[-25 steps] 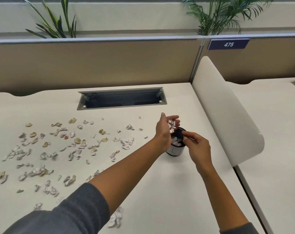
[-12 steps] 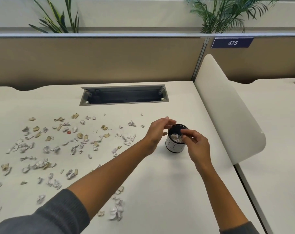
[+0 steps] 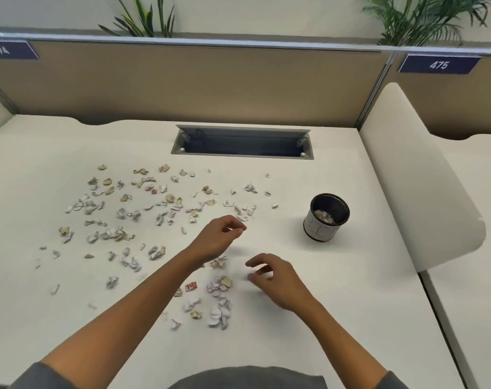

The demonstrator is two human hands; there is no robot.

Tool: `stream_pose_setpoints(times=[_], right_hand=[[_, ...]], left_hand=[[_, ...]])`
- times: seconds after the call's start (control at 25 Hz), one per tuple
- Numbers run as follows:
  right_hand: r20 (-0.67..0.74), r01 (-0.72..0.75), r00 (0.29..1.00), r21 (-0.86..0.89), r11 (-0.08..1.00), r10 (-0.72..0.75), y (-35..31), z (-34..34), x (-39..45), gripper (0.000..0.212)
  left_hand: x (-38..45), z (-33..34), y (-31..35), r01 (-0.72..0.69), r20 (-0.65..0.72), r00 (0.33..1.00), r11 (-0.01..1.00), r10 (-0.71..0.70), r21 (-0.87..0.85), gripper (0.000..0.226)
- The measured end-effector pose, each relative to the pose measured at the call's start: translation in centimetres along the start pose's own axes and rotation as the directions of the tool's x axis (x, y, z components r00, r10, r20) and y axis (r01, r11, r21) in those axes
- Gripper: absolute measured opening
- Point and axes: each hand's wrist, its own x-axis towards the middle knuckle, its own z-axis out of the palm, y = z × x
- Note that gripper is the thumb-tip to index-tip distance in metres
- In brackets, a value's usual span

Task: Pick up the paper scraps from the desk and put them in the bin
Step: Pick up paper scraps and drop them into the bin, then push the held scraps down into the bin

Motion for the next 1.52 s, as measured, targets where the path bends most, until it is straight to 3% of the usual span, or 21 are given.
stream_pose_setpoints(times=[0.08, 0.16, 0.28, 0.4, 0.48, 0.6, 0.84, 0.96, 1.2, 1.52], right_hand=[[0.153, 0.081, 0.986, -0.118, 0.990, -0.063, 0.3, 1.9, -0.6, 0.030], [0.311, 0.208, 0.941, -0.225, 0.952, -0.132, 0.6, 3.3, -1.2, 0.047], [0.388, 0.382, 0.894, -0.404, 0.831, -0.222, 1.0, 5.2, -1.8, 0.064], [0.364, 0.476, 0.875, -0.522, 0.707, -0.320, 1.3, 6.8, -1.8, 0.052], [0.340, 0.481, 0.875, -0.532, 0.697, -0.345, 1.3, 7.2, -1.5, 0.036], [0.313, 0.446, 0.890, -0.454, 0.771, -0.331, 1.7, 6.8, -1.2, 0.019], [0.144, 0.240, 0.967, -0.254, 0.937, -0.209, 1.5, 3.7, -1.4, 0.014], [0.056, 0.150, 0.988, -0.107, 0.983, -0.145, 1.3, 2.1, -1.3, 0.008], [-0.025, 0.099, 0.995, 0.069, 0.993, -0.097, 0.8, 0.0, -1.3, 0.004], [-0.159, 0.109, 0.984, 0.221, 0.969, -0.075, 0.4, -3.6, -0.5, 0.004]], left_hand=[[-1.5, -1.0, -2.2, -0.019, 0.014, 1.000, 0.985, 0.017, 0.169, 0.021], [-3.0, -1.6, -4.1, -0.078, 0.113, 0.993, 0.943, 0.043, 0.324, 0.034], [-4.7, -2.3, -6.0, -0.189, 0.296, 0.954, 0.845, 0.038, 0.500, 0.049], [-5.7, -2.6, -7.0, -0.195, 0.322, 0.947, 0.831, 0.021, 0.520, 0.055], [-6.0, -2.6, -7.2, -0.197, 0.318, 0.948, 0.835, 0.028, 0.513, 0.059], [-6.0, -2.5, -7.5, -0.221, 0.319, 0.946, 0.823, 0.051, 0.524, 0.061], [-5.7, -1.0, -8.0, -0.163, 0.241, 0.970, 0.832, 0.036, 0.531, 0.064], [-5.4, -0.6, -7.7, -0.183, 0.233, 0.971, 0.814, 0.061, 0.551, 0.053], [-4.5, -0.7, -6.8, -0.171, 0.175, 0.981, 0.795, 0.083, 0.582, 0.013], [-4.0, -1.2, -6.2, 0.024, 0.060, 0.997, 0.917, -0.052, 0.399, 0.012]])
